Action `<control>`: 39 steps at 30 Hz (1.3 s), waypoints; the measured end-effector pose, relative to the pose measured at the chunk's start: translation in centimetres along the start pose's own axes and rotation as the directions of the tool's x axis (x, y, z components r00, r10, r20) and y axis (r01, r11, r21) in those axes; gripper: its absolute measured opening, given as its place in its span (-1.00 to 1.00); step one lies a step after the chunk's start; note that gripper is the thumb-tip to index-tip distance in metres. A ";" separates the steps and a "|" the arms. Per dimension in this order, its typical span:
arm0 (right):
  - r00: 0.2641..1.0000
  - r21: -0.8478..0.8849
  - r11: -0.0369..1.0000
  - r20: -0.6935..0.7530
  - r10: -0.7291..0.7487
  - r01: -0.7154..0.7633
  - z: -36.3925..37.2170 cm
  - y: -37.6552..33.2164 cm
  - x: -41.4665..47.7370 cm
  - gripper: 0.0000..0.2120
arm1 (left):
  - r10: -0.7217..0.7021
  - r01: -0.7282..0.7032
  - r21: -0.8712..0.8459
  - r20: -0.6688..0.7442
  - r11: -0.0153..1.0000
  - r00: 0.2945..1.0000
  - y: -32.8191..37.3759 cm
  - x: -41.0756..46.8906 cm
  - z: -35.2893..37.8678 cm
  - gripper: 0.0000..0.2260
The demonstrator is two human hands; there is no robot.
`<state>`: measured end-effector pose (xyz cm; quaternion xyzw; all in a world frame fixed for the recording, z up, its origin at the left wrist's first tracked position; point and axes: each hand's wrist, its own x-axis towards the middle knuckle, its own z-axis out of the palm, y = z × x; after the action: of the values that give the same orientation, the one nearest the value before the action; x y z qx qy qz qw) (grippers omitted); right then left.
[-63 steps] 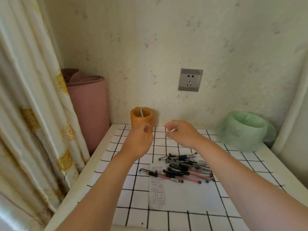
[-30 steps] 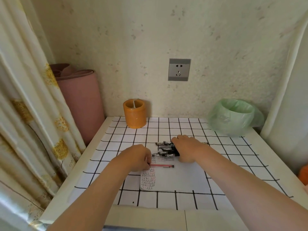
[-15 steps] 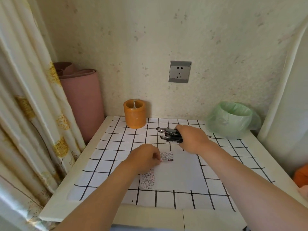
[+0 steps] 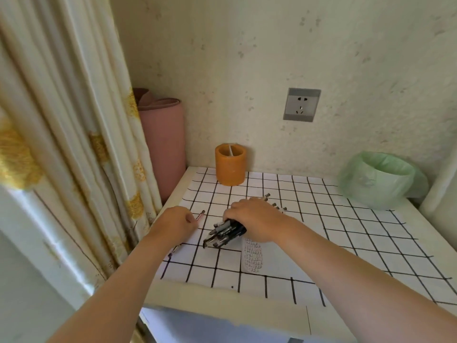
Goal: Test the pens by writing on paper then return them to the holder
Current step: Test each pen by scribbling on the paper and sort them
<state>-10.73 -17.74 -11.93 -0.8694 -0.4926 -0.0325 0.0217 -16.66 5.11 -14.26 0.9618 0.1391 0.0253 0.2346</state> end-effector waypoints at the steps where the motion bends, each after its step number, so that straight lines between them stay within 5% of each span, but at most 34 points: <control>1: 0.999 -0.019 0.999 0.003 -0.035 0.035 0.4 -0.6 0.6 -0.64 | -0.005 0.005 -0.019 -0.001 1.000 1.000 -0.3 0.1 -0.1 -0.88; 11: 0.976 -0.115 0.973 -0.072 -0.207 0.198 1.9 -3.4 3.1 -0.44 | 0.140 -0.133 -0.106 0.061 0.985 0.988 -0.6 0.9 0.0 -0.77; 20: 0.997 0.144 0.990 -0.081 -0.001 0.012 0.6 -1.0 1.3 -0.51 | 0.262 -0.218 -0.277 0.132 0.936 0.956 0.3 -0.4 1.2 -0.67; 28: 0.980 0.156 0.974 -0.083 0.178 -0.164 1.3 -0.6 -0.1 -0.69 | 0.298 -0.296 -0.065 0.387 0.953 0.873 -0.2 -1.9 1.7 0.09; 35: 0.970 0.287 0.929 0.002 0.243 -0.234 0.5 0.2 0.6 -0.60 | 0.174 -0.176 -0.040 0.466 0.984 0.867 -1.1 -2.2 1.0 -0.01; 39: 0.943 0.285 0.901 0.039 0.331 -0.328 0.6 1.5 -0.1 -0.76 | 0.202 -0.176 -0.101 0.422 0.979 0.884 -1.6 -2.2 0.5 -0.19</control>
<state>-9.44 -18.55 -12.55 -0.9274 -0.3380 0.0391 0.1553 -19.15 5.60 -15.38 0.9450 -0.0112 -0.1605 0.2847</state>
